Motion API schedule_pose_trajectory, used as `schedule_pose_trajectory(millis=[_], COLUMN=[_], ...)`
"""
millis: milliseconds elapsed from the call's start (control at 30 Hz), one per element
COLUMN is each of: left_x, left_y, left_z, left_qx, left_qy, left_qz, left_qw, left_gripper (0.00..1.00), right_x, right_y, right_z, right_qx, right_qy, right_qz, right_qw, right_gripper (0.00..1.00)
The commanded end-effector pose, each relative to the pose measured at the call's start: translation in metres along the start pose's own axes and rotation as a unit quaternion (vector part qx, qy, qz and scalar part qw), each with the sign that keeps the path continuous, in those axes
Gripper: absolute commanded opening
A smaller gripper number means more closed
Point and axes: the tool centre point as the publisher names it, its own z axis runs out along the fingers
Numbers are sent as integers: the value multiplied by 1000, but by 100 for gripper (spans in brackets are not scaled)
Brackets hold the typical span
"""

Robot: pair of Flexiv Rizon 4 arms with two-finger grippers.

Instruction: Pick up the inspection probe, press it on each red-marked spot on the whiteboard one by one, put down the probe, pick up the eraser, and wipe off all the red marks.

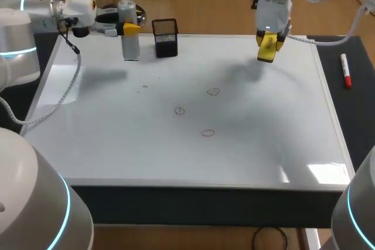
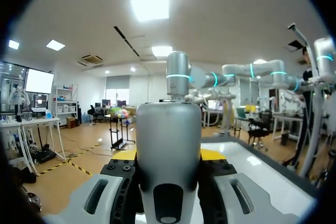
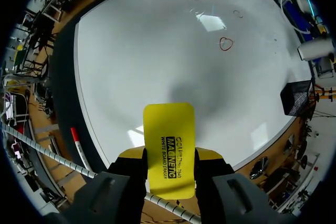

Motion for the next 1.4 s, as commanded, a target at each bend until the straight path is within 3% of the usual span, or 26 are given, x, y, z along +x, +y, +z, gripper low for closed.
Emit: schedule_pose_trajectory(millis=[33, 900, 1400], left_x=[-8, -13, -13], left_y=[-1, -2, -2], left_z=[-8, -17, -17], left_qx=[0, 0, 0], left_qy=[-1, -9, -9], left_qz=[-1, -5, -5], left_qw=[1000, 1000, 1000], left_gripper=[0, 0, 0], right_x=[1, -2, -47], right_y=[-1, -1, 76], right_z=[-1, -3, -24], right_qx=[1, 1, 17], right_qy=[2, 6, -20], right_qz=[-1, -18, -141], right_qw=[1000, 1000, 990], right_gripper=[0, 0, 0])
